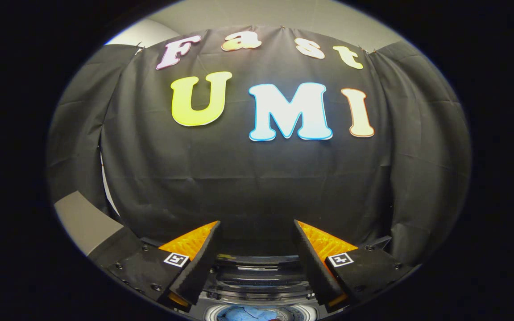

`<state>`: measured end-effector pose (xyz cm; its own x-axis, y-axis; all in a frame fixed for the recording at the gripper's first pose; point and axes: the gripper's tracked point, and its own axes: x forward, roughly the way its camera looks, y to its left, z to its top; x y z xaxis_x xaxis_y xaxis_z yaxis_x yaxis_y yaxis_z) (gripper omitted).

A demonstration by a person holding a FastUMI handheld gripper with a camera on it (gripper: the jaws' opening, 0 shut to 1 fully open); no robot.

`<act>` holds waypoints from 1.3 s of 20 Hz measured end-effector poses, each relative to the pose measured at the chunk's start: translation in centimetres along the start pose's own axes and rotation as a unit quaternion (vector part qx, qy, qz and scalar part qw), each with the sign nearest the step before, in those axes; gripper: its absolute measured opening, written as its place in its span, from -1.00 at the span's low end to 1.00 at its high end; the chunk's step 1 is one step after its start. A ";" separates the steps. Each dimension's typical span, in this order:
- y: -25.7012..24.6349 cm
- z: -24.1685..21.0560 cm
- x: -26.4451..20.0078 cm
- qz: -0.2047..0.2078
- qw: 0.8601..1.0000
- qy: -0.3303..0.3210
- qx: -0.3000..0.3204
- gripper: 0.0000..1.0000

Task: Put the clothes into the washing machine and then close the washing machine lid.

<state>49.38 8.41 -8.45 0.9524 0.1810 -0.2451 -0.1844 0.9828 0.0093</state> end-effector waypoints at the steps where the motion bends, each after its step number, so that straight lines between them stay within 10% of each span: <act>1: -0.4 0.1 0.5 -0.008 1.000 -0.004 -0.004 0.94; 26: 0.4 -2.7 -3.7 0.002 0.999 -0.040 0.019 0.94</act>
<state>45.08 8.04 -10.13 0.9681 0.1865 -0.1676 -0.1811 0.9823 0.0469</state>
